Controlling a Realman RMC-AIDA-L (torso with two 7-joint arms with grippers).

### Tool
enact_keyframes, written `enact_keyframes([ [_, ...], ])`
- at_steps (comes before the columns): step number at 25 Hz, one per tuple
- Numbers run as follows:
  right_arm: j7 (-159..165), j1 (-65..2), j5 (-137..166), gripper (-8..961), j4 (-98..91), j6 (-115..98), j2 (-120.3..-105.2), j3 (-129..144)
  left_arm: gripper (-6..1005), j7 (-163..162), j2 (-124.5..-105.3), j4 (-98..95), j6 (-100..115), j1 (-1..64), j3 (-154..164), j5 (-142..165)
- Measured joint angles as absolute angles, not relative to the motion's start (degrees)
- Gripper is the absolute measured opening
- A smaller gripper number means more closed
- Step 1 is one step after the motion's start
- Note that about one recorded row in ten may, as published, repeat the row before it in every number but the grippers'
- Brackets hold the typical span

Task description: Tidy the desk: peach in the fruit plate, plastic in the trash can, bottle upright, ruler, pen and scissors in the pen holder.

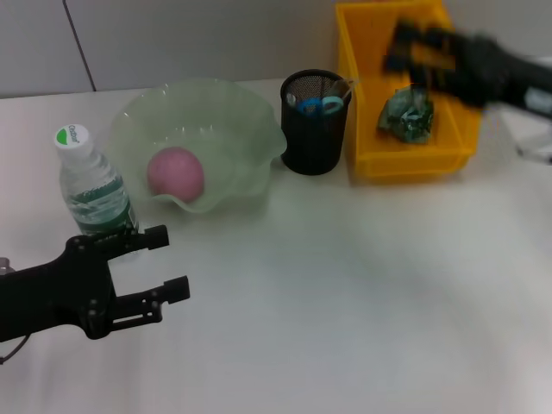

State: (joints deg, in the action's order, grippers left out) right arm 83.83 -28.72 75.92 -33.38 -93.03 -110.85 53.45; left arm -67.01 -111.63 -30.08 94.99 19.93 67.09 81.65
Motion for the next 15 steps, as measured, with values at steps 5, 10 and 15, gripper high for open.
enact_keyframes([
  [5, 82.07, -28.56, 90.16, 813, -31.8, -99.48, -109.05, 53.03, 794, -68.35, -111.76, -29.73, 95.69, 20.79, 67.83, 81.71],
  [10, 81.27, -28.31, 101.2, 814, -33.37, -98.15, -110.63, 52.96, 794, -69.59, -112.12, -29.65, 95.43, 21.41, 68.83, 82.8],
  [15, 77.98, -28.05, 108.06, 814, -34.11, -95.53, -112.68, 52.9, 794, -69.08, -114.42, -28.8, 92.83, 22.54, 69.04, 86.99],
])
